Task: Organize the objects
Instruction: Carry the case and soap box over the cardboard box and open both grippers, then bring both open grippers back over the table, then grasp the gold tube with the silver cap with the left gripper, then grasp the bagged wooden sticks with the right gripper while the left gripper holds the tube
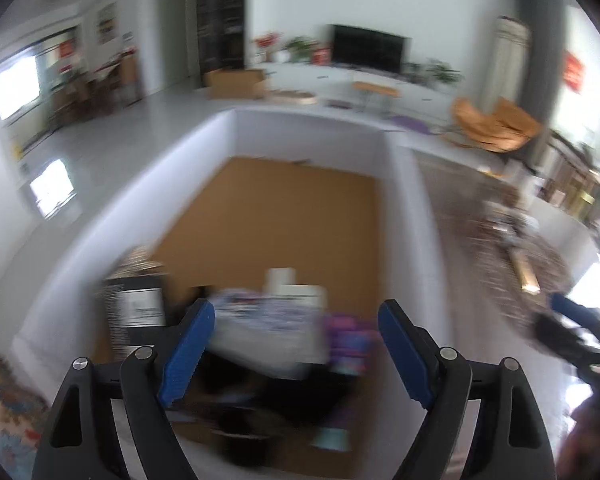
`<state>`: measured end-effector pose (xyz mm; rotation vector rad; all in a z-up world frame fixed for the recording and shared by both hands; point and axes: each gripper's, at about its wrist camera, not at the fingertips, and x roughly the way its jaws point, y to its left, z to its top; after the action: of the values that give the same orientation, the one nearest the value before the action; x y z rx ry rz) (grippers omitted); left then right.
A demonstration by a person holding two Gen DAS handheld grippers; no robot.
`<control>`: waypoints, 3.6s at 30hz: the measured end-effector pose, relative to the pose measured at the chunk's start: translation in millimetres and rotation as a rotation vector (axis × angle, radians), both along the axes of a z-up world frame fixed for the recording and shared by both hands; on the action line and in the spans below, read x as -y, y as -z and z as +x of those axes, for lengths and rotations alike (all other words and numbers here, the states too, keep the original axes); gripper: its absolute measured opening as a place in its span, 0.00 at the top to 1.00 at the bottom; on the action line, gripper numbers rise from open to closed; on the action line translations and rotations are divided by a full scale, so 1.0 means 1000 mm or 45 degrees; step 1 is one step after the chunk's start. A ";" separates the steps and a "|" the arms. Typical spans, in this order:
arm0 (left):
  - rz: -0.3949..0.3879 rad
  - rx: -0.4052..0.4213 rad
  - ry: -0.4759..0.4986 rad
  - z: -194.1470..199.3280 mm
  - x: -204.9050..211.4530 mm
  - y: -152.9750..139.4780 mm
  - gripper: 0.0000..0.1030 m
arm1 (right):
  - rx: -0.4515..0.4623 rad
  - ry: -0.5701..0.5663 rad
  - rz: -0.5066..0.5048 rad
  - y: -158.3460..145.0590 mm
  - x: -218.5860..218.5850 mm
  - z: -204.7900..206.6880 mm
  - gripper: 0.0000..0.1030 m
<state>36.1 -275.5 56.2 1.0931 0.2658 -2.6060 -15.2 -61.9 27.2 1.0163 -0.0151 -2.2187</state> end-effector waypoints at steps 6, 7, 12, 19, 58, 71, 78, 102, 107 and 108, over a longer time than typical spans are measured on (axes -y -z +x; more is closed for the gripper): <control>0.001 -0.066 0.432 -0.011 -0.134 -0.022 0.00 | -0.006 0.365 0.283 0.065 -0.117 -0.014 0.06; -0.024 -0.070 0.517 -0.012 -0.161 -0.019 0.00 | 0.009 0.415 0.313 0.071 -0.141 -0.014 0.06; -0.129 0.103 0.646 -0.045 -0.237 0.036 0.00 | 0.045 0.631 0.411 0.093 -0.225 -0.019 0.06; -0.133 0.295 0.552 -0.093 -0.257 0.116 0.00 | 0.065 0.729 0.475 0.097 -0.270 -0.025 0.06; 0.000 0.353 0.451 -0.303 -0.299 0.118 0.00 | 0.121 0.773 0.443 0.107 -0.289 -0.042 0.00; -0.055 0.200 0.472 -0.286 -0.232 0.110 0.72 | 0.119 0.771 0.430 0.107 -0.289 -0.043 0.00; -0.086 0.175 0.453 -0.211 -0.181 0.112 0.71 | 0.119 0.770 0.440 0.108 -0.287 -0.043 0.00; -0.077 0.139 0.409 -0.189 -0.171 0.114 0.65 | -0.156 -0.034 0.896 0.077 -0.166 -0.242 0.00; -0.078 0.138 0.409 -0.189 -0.171 0.114 0.65 | -0.184 -0.078 1.063 0.087 -0.116 -0.309 0.00; -0.077 0.138 0.409 -0.189 -0.171 0.114 0.65 | -0.164 -0.078 1.066 0.091 -0.110 -0.319 0.00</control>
<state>-152.9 -104.5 -57.9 1.3474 -0.0162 -2.7931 -334.4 47.8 -63.7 1.2508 1.0589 -2.2460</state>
